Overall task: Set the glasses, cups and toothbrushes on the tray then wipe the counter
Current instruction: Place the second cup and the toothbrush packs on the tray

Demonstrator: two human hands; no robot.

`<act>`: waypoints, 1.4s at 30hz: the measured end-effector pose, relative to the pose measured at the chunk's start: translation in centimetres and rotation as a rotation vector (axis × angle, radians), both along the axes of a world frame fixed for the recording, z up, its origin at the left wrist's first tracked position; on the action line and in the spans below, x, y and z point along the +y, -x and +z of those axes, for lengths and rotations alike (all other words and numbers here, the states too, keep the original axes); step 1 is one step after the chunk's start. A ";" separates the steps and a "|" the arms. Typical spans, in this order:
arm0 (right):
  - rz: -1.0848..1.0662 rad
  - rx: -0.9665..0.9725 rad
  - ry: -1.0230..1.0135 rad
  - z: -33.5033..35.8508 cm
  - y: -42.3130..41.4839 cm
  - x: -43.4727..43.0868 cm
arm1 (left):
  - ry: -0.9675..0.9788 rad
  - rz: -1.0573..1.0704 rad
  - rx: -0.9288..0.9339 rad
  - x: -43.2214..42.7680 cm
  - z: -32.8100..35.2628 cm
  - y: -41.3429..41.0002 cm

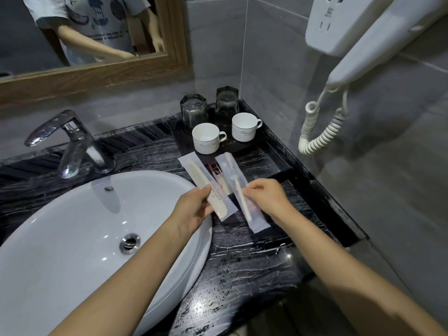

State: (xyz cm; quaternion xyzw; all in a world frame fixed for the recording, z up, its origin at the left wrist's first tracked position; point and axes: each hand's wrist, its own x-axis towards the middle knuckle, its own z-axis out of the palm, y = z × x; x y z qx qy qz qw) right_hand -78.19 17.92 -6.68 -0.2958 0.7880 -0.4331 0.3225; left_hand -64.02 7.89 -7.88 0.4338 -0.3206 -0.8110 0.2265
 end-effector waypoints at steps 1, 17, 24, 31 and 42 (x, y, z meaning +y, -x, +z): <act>-0.031 0.024 -0.010 0.0 0.7 0.0 | 0.002 0.005 -0.008 -0.3 -0.1 -0.3; -0.047 0.263 -0.443 0.7 8.5 -6.9 | -0.004 0.011 -0.019 -3.9 -0.8 -0.6; -0.139 0.371 -0.425 -2.1 10.1 -8.9 | -0.004 -0.015 -0.025 -4.8 -1.4 -0.3; 0.001 0.425 -0.503 -2.9 10.5 -8.7 | 0.006 -0.038 0.005 -5.1 -1.1 0.3; 0.547 0.542 -0.671 -2.6 9.7 -7.3 | -0.022 -0.018 -0.007 -4.6 -1.3 0.9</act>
